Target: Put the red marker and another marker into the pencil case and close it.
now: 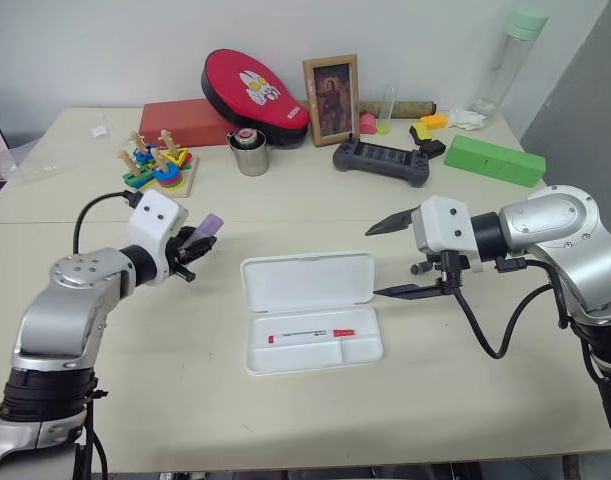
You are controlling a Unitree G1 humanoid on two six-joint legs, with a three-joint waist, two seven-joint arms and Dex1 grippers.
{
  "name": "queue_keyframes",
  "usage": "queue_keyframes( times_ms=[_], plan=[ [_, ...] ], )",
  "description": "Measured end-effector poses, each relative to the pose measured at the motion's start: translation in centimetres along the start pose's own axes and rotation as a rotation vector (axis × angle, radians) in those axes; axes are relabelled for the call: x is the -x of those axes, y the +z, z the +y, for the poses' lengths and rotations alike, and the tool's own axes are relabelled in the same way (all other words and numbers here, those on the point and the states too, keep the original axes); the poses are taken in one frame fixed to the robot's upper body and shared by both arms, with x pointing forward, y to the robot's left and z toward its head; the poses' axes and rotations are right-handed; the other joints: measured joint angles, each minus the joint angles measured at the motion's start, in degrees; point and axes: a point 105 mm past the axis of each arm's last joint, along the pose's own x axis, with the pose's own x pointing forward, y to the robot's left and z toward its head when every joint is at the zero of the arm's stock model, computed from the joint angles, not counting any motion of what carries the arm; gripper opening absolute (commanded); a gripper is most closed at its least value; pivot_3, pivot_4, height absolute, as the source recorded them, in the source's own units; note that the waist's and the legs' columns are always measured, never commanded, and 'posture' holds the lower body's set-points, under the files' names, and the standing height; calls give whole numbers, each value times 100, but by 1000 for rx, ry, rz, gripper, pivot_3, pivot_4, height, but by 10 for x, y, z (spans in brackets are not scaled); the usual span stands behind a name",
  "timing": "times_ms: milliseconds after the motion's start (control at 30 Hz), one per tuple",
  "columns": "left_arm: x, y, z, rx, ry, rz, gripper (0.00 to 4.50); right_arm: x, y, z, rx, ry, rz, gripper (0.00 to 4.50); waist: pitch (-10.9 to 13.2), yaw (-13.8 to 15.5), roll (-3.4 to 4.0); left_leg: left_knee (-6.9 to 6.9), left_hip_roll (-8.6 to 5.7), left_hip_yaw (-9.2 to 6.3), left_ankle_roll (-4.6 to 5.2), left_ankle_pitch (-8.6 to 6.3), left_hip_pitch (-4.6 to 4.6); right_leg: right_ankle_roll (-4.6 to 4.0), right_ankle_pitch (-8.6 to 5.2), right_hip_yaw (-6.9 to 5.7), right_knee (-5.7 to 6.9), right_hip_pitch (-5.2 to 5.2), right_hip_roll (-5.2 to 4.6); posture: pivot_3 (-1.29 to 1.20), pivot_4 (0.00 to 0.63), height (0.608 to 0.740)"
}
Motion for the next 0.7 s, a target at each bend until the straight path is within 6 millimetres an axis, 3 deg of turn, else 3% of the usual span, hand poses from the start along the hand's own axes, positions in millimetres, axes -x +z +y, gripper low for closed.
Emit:
queue_keyframes(
  times_ms=[133, 300, 467, 567, 700],
  plan=[
    [14, 31, -19, -104, -119, -55, 1206, 2, -1, 0, 22, -1, 10, 4500, 0, -6, 0, -3, 0, 3, 0, 0, 0, 0, 0, 2, -8, 0, 0, 0, 150, 740],
    [29, 41, -58, -166, -320, -89, 1206, 4, -4, 4, 33, 30, 19, 4500, 0, -9, 1, -8, 0, 3, 0, 0, 0, 0, 0, 2, -7, -2, 0, 0, 150, 740],
    [46, 64, -80, -207, -455, -174, 1206, 6, -4, 7, 40, 48, 15, 4500, 0, -5, 0, -1, 0, 3, 0, 0, 0, 0, 0, 2, -5, 2, 0, 0, 150, 740],
    [52, 61, -100, -205, -573, -177, 1206, 6, -3, 7, 43, 52, 14, 4500, 0, -9, 1, -1, 0, 5, 0, 0, 0, 0, 0, 4, -8, 2, 0, 0, 150, 740],
    [54, 34, -138, -192, -747, -97, 1206, 6, -4, 7, 43, 51, 14, 4500, 0, -5, 1, -6, 1, 4, 0, 0, 0, 0, 0, 4, -12, 0, 0, 0, 150, 740]
  ],
)
